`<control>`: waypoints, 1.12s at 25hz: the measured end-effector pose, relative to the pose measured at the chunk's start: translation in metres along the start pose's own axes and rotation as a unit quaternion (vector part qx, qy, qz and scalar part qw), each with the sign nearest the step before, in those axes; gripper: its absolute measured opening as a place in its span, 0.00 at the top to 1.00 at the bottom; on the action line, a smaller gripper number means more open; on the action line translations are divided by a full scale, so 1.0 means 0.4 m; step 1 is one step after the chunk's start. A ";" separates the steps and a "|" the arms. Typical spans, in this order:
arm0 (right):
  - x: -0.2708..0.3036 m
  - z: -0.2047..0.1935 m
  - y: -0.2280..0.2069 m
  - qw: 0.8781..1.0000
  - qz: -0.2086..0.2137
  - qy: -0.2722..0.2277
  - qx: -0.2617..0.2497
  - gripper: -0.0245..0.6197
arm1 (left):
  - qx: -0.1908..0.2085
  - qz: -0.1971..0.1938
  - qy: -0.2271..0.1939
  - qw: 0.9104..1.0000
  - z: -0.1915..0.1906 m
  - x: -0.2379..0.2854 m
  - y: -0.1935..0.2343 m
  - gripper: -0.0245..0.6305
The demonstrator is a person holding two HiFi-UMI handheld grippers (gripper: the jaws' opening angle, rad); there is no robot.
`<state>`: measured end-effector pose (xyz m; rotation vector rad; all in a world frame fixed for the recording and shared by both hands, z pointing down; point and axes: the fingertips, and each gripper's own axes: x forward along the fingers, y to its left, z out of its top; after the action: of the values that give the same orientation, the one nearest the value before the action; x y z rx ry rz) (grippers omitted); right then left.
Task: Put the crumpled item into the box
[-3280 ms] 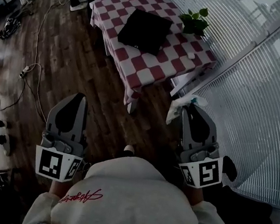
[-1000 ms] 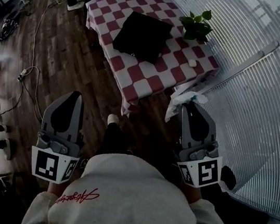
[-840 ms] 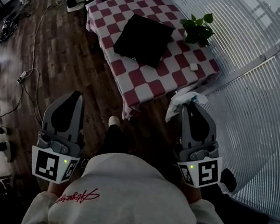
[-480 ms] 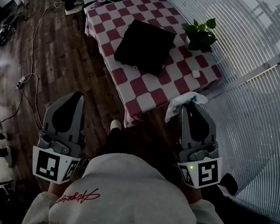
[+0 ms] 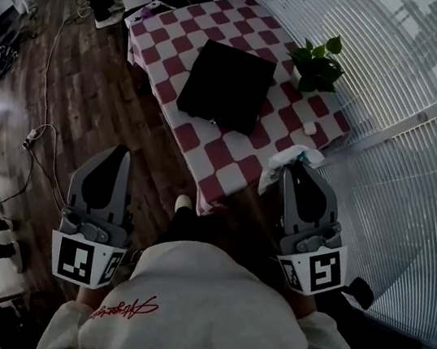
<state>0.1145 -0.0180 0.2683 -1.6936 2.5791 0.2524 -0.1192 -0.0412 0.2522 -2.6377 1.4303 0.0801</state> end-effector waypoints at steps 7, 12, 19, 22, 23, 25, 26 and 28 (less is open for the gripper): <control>0.091 0.001 -0.018 1.000 -0.009 0.004 -0.005 0.89 | -0.002 -0.023 0.004 1.000 -0.010 0.086 0.058 0.92; 0.148 0.006 -0.036 1.000 -0.026 0.007 -0.009 0.89 | -0.008 -0.040 0.005 0.999 -0.017 0.147 0.101 0.92; 0.226 -0.005 -0.045 0.999 -0.044 0.011 -0.012 0.89 | -0.009 -0.063 0.006 0.998 -0.032 0.221 0.164 0.92; 0.259 -0.006 -0.047 0.999 -0.052 0.007 -0.013 0.89 | -0.005 -0.073 0.005 0.997 -0.038 0.251 0.186 0.92; 0.269 -0.007 -0.048 0.998 -0.055 0.006 -0.014 0.89 | -0.004 -0.077 0.006 0.997 -0.041 0.260 0.193 0.92; 0.282 -0.016 -0.050 0.998 -0.062 0.013 -0.014 0.89 | -0.006 -0.087 0.008 0.996 -0.049 0.278 0.204 0.92; 0.288 -0.020 -0.051 0.998 -0.066 0.016 -0.014 0.89 | -0.008 -0.093 0.009 0.996 -0.054 0.287 0.209 0.93; 0.301 -0.023 -0.052 0.997 -0.072 0.019 -0.016 0.89 | -0.013 -0.102 0.009 0.995 -0.063 0.303 0.216 0.93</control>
<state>0.0857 -0.1370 0.2598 -1.9028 2.4766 0.2581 -0.1259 -0.1919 0.2549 -2.7951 1.1641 0.0528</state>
